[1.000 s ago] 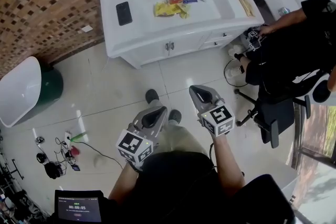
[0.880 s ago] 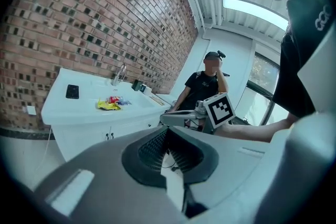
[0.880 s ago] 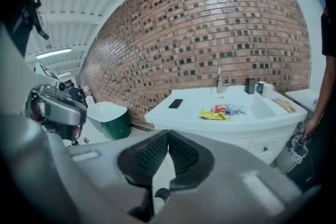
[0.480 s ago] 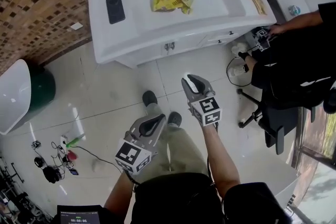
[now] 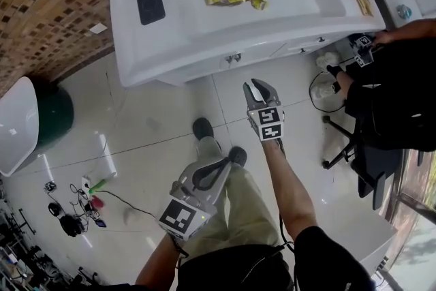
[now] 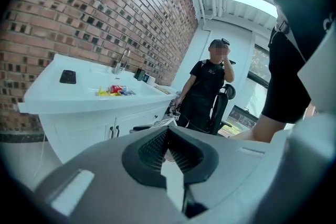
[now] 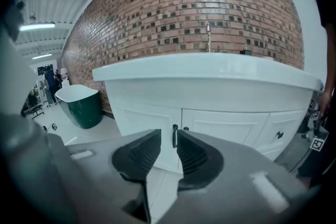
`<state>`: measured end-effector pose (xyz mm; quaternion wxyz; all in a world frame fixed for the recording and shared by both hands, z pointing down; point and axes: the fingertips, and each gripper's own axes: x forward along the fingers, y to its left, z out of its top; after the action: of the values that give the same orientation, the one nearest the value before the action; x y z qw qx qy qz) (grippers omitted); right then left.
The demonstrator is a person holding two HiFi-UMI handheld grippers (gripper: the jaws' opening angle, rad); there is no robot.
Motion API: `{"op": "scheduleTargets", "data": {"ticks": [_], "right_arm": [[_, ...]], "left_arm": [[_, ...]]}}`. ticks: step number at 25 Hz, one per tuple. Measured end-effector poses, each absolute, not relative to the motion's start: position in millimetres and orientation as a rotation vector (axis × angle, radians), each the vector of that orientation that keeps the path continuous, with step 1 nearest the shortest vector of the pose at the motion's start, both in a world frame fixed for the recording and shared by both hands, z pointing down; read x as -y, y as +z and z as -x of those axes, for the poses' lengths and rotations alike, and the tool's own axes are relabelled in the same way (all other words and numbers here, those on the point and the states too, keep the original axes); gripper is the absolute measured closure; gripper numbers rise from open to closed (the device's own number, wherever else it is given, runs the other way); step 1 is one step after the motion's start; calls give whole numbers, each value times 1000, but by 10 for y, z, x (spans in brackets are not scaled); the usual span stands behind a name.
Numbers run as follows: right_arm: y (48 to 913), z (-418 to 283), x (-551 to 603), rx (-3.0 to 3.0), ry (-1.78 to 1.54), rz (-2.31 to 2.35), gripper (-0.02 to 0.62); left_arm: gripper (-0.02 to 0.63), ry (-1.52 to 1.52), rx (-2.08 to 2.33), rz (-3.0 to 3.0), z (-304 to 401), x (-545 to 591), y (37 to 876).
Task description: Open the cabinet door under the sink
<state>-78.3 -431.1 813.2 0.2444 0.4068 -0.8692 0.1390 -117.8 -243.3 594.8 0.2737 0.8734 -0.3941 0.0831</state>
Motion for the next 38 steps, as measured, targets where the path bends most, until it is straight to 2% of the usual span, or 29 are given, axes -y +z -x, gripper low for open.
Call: {"op": "scheduleTargets", "data": {"ticks": [15, 26, 28, 38], "right_arm": [[9338, 983, 5149, 2195, 396, -1146, 518], [9593, 1123, 5405, 2168, 421, -1141, 518], [9588, 1125, 5429, 2162, 433, -1157, 548], [9565, 1044, 5261, 2192, 448, -1110, 558]], "left_arm": [[591, 223, 1079, -2297, 1624, 2612, 6246], [591, 245, 1048, -2294, 1678, 2695, 6332], [591, 250, 1038, -2293, 1666, 2687, 6349], [591, 258, 1029, -2292, 1602, 2631, 6333]]}}
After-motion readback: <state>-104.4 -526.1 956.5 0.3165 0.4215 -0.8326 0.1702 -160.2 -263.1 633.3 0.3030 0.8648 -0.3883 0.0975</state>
